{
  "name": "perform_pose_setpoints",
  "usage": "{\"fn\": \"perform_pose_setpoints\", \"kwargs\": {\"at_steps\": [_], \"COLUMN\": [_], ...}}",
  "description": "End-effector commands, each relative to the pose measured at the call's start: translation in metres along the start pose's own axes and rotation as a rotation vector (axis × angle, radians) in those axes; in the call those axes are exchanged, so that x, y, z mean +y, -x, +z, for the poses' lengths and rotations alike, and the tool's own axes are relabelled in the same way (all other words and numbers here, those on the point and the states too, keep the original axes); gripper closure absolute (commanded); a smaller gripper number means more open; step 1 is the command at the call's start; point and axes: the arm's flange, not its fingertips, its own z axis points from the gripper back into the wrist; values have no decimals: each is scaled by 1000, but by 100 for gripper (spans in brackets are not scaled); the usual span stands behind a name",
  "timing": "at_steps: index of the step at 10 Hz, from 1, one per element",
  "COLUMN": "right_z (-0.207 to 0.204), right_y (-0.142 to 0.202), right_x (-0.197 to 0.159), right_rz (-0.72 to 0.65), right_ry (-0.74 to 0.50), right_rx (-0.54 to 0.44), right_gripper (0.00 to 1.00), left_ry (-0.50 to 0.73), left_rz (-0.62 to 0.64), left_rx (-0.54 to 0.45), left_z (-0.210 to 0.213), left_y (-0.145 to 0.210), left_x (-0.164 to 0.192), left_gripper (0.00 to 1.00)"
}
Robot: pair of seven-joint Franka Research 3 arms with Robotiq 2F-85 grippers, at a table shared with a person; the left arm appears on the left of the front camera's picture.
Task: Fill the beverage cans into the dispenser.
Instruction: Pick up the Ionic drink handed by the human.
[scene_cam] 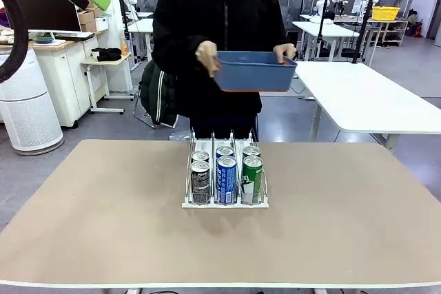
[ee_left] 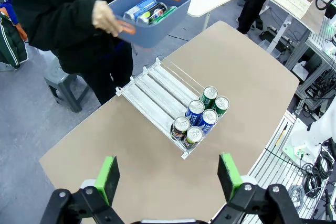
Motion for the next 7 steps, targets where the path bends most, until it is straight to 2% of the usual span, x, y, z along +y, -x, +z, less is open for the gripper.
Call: {"fn": "perform_pose_setpoints", "kwargs": {"at_steps": [1,7], "right_z": [0,0], "right_y": [0,0], "right_x": [0,0], "right_rz": [-2,-2], "right_ry": [1,1], "right_rx": [-1,-1], "right_gripper": [0,0], "left_ry": [0,0], "left_rz": [1,1], "left_rx": [1,1], "left_z": [0,0], "left_y": [1,1], "left_x": [0,0], "left_gripper": [0,0]}}
